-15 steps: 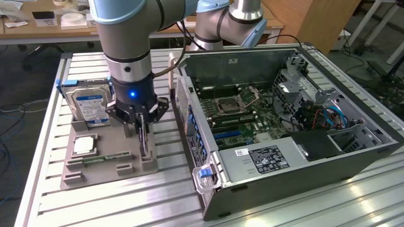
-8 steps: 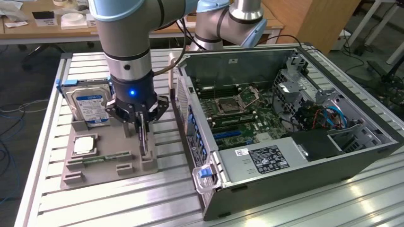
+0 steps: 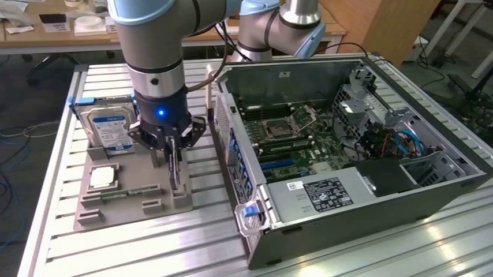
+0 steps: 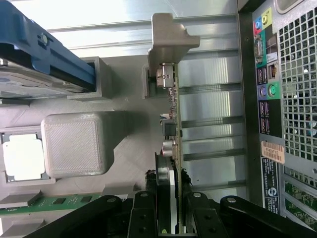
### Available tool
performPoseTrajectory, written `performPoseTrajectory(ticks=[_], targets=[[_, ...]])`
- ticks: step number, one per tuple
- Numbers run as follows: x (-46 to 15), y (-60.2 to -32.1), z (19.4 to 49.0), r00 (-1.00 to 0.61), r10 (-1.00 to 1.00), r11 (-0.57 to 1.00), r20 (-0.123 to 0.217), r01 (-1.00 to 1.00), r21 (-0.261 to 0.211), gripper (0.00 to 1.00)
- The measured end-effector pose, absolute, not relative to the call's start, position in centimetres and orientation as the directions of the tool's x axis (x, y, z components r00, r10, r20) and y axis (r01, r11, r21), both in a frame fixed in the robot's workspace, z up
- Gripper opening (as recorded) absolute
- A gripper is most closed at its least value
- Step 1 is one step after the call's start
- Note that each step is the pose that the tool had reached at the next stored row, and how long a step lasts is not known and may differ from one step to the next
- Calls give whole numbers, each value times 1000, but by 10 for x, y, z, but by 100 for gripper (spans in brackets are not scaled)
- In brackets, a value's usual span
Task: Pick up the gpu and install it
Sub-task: 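Pick up the gpu and move the gpu toward the slot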
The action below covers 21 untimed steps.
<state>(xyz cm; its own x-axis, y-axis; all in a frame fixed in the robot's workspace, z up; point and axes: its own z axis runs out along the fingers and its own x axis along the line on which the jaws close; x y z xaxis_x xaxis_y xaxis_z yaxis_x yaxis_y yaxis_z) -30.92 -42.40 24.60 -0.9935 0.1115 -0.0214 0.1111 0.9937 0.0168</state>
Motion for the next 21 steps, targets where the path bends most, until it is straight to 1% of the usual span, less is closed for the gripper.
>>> performPoseTrajectory(ticks=[21], targets=[[-310,-424,253,-994,111,994,-21,111,18,28]])
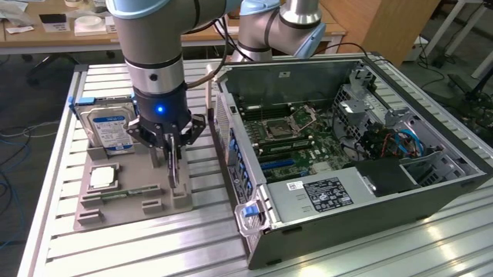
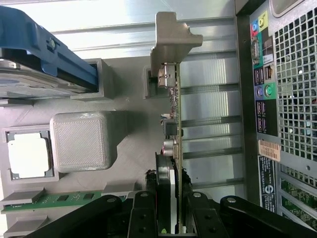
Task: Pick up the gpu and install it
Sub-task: 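Pick up the gpu and move the gpu toward the slot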
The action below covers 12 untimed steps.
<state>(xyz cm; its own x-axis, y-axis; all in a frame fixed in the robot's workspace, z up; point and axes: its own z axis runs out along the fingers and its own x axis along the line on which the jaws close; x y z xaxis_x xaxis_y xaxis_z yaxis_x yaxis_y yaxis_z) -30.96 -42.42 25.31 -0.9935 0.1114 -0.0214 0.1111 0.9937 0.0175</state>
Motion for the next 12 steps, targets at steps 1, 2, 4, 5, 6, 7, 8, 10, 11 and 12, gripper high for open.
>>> performPoseTrajectory(ticks=[1,2,4,5,6,7,8,10,11,12], targets=[[-310,-424,254,-994,111,994,-21,111,17,28],[-310,-424,255,-994,111,994,-21,111,17,28],[-310,-424,259,-994,111,994,-21,111,18,28],[-310,-424,260,-994,111,994,-21,111,18,28],[-310,-424,262,-994,111,994,-21,111,18,28],[-310,-424,264,-994,111,994,-21,111,18,28],[-310,-424,266,-994,111,994,-21,111,17,28],[-310,-424,269,-994,111,994,-21,111,18,28],[-310,-424,270,-994,111,994,-21,111,18,28],[-310,-424,272,-994,111,994,-21,111,18,28]])
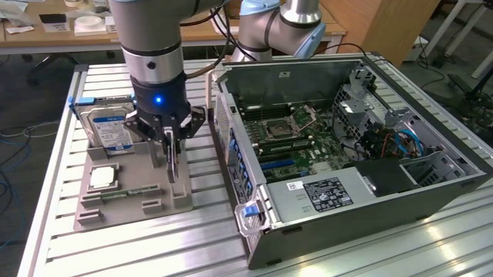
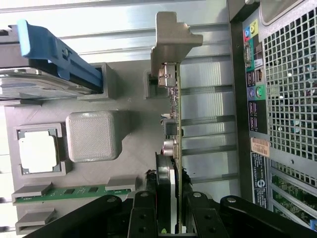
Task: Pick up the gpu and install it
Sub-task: 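Pick up the gpu and move the gpu toward the slot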
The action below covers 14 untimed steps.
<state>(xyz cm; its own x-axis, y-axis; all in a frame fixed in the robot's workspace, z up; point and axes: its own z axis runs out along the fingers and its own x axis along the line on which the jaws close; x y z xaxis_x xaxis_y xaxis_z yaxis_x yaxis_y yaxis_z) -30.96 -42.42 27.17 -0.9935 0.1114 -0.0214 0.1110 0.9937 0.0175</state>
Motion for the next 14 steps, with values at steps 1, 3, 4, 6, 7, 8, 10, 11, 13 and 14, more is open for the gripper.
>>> performPoseTrajectory(ticks=[1,3,4,6,7,8,10,11,13,14], targets=[[-310,-424,273,-994,111,994,-21,111,18,28],[-310,-424,276,-994,111,994,-21,111,18,28],[-310,-424,277,-994,111,994,-21,111,18,28],[-310,-424,279,-994,111,994,-21,111,18,28],[-310,-424,280,-994,111,994,-21,111,18,28],[-310,-424,281,-994,111,994,-21,111,18,28],[-310,-424,283,-994,111,994,-21,111,18,28],[-310,-424,285,-994,111,994,-21,111,18,28],[-310,-424,287,-994,111,994,-21,111,18,28],[-310,-424,288,-994,111,994,-21,111,18,28]])
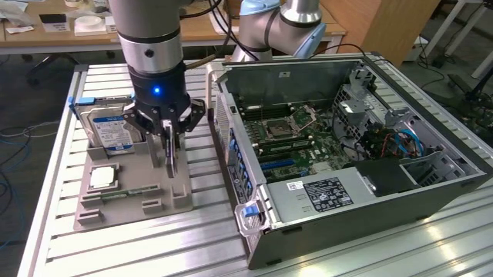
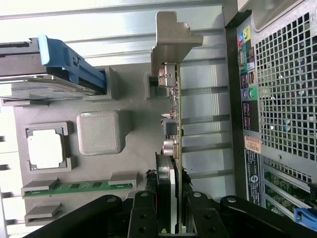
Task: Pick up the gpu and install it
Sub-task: 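Pick up the gpu and move the gpu toward the slot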
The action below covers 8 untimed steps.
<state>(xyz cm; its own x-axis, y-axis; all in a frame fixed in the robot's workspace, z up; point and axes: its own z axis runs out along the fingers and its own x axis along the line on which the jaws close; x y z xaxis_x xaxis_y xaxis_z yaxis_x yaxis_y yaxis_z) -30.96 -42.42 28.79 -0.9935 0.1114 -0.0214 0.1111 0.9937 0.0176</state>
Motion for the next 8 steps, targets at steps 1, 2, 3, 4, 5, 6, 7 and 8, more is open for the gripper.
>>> performPoseTrajectory(ticks=[1,2,3,4,5,6,7,8], targets=[[-310,-424,289,-994,111,994,-21,111,18,28],[-310,-424,290,-994,111,994,-21,111,18,28],[-310,-424,292,-994,111,994,-21,111,18,28],[-310,-424,293,-994,111,994,-21,111,18,28],[-310,-424,294,-994,111,994,-21,111,18,28],[-310,-424,294,-994,111,994,-21,111,17,28],[-310,-424,295,-994,111,994,-22,111,18,28],[-310,-424,296,-994,111,994,-21,111,18,28]])
